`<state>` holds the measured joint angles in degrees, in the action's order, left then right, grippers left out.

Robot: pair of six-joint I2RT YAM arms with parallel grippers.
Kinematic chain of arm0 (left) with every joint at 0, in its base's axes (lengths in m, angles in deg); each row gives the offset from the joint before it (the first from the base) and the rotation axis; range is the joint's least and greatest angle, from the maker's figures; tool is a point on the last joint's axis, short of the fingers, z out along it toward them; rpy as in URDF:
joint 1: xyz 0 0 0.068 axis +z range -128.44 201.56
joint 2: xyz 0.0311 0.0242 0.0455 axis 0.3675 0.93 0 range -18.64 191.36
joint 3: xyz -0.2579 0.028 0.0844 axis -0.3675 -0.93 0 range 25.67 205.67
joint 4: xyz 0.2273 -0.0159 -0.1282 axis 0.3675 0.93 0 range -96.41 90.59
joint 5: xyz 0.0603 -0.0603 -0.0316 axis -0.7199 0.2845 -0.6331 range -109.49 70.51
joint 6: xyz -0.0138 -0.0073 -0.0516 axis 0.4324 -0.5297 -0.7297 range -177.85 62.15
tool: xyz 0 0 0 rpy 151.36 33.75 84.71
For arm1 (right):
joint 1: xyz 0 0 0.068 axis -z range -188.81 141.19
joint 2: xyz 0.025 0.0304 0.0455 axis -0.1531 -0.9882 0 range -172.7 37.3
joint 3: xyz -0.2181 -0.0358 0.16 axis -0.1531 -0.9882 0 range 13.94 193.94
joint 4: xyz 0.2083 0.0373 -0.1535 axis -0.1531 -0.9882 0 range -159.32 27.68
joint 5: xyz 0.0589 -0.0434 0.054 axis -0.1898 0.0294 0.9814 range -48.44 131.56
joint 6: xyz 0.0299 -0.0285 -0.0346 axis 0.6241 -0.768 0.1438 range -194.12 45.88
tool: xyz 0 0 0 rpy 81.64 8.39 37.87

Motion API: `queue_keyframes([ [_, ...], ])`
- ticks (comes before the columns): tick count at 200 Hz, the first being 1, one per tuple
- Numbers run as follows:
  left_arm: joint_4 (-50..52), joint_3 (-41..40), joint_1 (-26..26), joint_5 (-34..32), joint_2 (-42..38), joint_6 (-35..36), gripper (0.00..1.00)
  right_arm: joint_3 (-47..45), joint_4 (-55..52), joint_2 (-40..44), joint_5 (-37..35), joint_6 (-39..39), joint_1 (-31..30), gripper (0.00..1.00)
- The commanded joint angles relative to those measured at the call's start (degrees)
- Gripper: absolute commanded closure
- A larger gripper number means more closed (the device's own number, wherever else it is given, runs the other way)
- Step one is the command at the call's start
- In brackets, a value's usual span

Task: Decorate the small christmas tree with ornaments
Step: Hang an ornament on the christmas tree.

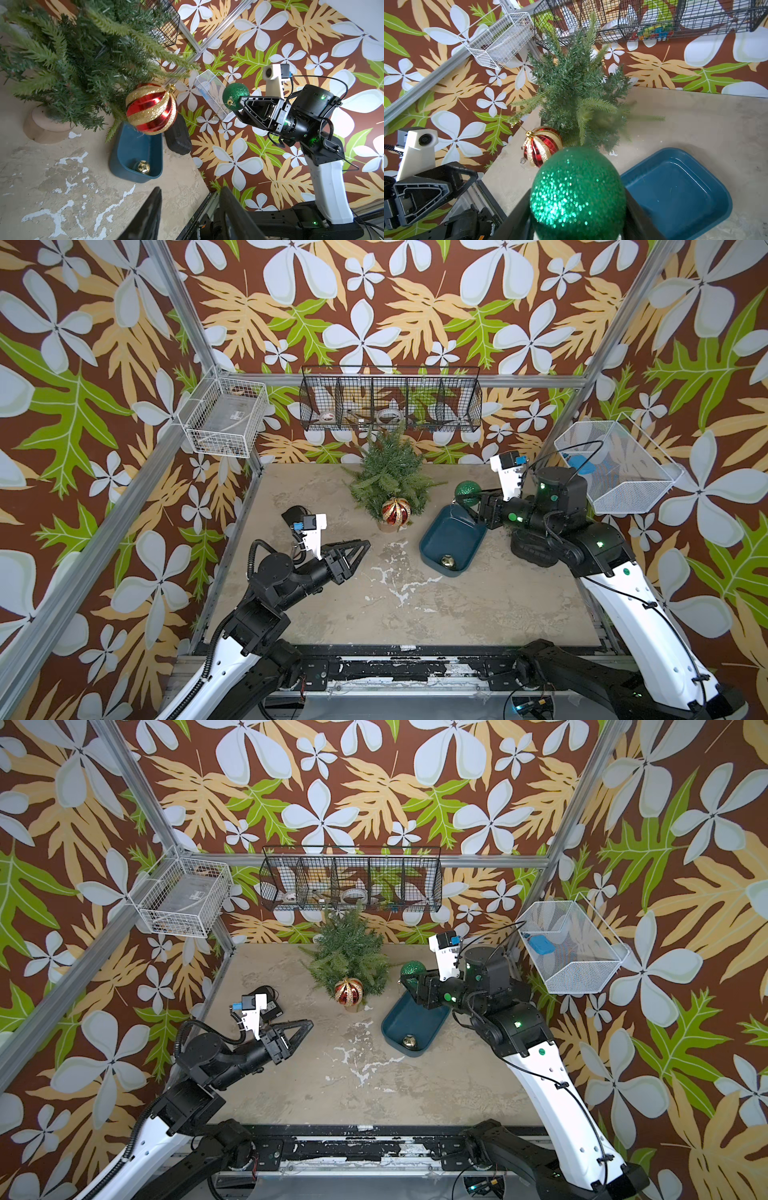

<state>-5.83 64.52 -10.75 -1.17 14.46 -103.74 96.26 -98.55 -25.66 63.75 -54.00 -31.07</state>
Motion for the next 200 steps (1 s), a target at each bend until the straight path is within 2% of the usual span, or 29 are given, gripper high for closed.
queue_keyframes([
  [1,-0.88,2.43,0.15,0.31,0.68,1.25,0.52,1.88,0.28,-0.36,2.76,0.27,-0.26,0.44],
  [15,1.46,5.13,0.15,-1.26,1.33,2.34,0.57,2.61,0.62,-0.71,3.47,0.23,-0.29,0.44],
  [36,6.83,11.26,0.15,-3.78,3.14,5.02,0.57,3.58,0.53,-1.68,4.56,0.01,-0.27,0.44],
  [77,9.04,19.04,0.15,-2.67,7.0,6.45,0.58,5.86,2.3,-2.75,7.92,1.26,-0.46,0.44],
  [118,5.23,20.49,0.14,0.39,10.02,6.05,0.62,9.55,2.75,-4.56,8.3,1.77,-1.84,0.44],
  [145,2.04,19.54,0.12,2.2,11.19,4.86,0.62,12.96,2.36,-7.21,5.45,1.62,-6.09,0.44],
  [170,1.18,18.98,0.11,1.13,11.05,5.2,0.62,16.9,2.12,-10.26,3.02,1.33,-10.18,0.44],
  [200,1.41,18.66,2.05,0.69,10.26,5.74,0.55,22.09,2.05,-14.35,1.29,1.1,-14.76,0.44],
])
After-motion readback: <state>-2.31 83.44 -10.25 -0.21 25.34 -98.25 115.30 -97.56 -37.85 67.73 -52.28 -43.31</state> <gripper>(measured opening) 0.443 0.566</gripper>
